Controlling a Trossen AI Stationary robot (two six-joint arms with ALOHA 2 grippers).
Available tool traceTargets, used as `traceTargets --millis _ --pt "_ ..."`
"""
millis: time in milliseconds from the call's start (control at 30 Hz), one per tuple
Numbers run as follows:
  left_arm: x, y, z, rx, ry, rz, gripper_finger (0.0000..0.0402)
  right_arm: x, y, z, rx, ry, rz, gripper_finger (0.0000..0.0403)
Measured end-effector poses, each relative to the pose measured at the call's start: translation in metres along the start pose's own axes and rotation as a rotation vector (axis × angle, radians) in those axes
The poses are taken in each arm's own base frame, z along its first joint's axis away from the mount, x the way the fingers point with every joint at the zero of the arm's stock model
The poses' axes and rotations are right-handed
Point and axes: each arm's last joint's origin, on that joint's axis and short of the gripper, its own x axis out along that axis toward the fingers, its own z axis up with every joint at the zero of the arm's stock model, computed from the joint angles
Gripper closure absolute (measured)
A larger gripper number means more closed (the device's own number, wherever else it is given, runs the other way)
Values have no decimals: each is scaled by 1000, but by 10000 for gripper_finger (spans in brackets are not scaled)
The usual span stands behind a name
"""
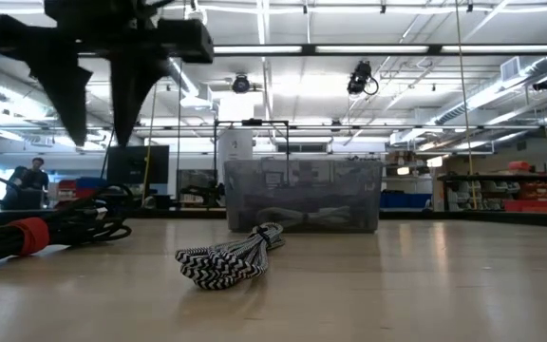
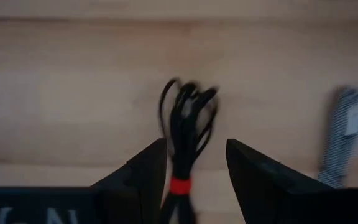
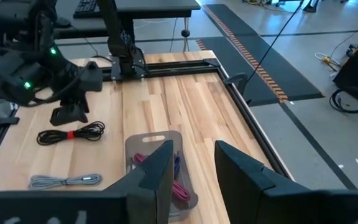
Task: Pick and place USB-C Cables
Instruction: Put the black charger cable into the black bin
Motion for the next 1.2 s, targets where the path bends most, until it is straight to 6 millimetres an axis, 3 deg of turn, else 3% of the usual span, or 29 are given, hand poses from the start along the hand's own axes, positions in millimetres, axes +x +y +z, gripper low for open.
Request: traceTargets --millis 167,467,700,967,1200 --pt "19 -4 -11 41 74 88 228 0 0 0 -2 0 1 279" --pt "46 -16 -20 31 85 96 227 1 0 0 1 2 1 279" --pt "50 -8 -21 32 152 232 227 1 0 0 7 4 1 279" --pt "52 -18 -22 6 178 138 227 1 0 0 6 3 0 279" --pt "60 -15 -26 8 173 198 227 0 0 0 5 2 -1 279"
